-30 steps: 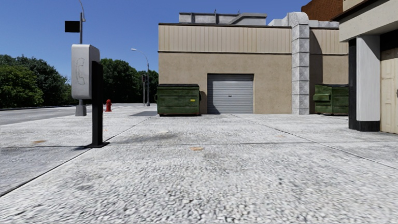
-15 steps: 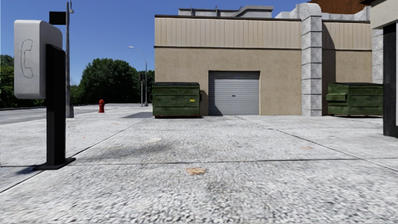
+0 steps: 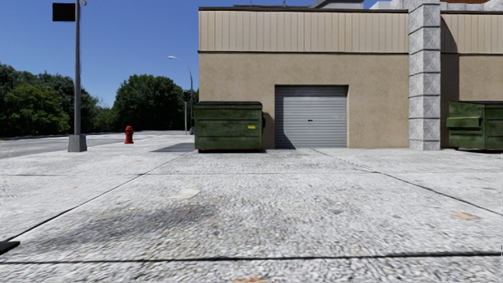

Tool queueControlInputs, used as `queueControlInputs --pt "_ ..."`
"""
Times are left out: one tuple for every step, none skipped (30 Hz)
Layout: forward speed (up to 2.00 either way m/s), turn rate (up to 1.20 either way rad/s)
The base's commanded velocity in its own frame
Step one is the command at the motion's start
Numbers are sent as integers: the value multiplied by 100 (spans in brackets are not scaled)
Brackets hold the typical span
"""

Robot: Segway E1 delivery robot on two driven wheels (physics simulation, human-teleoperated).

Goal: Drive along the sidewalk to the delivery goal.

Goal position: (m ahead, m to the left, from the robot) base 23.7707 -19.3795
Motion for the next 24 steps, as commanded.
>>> queueControlInputs --pt "200 32" --pt "200 33" --pt "200 35" --pt "200 37" --pt "200 37" --pt "200 38" --pt "200 41" --pt "200 41" --pt "200 42" --pt "200 43" --pt "200 43" --pt "200 43" --pt "200 43" --pt "200 43" --pt "200 43" --pt "200 43" --pt "200 45" --pt "200 49" --pt "200 49" --pt "200 52" --pt "200 53" --pt "200 53" --pt "200 53" --pt "200 53"
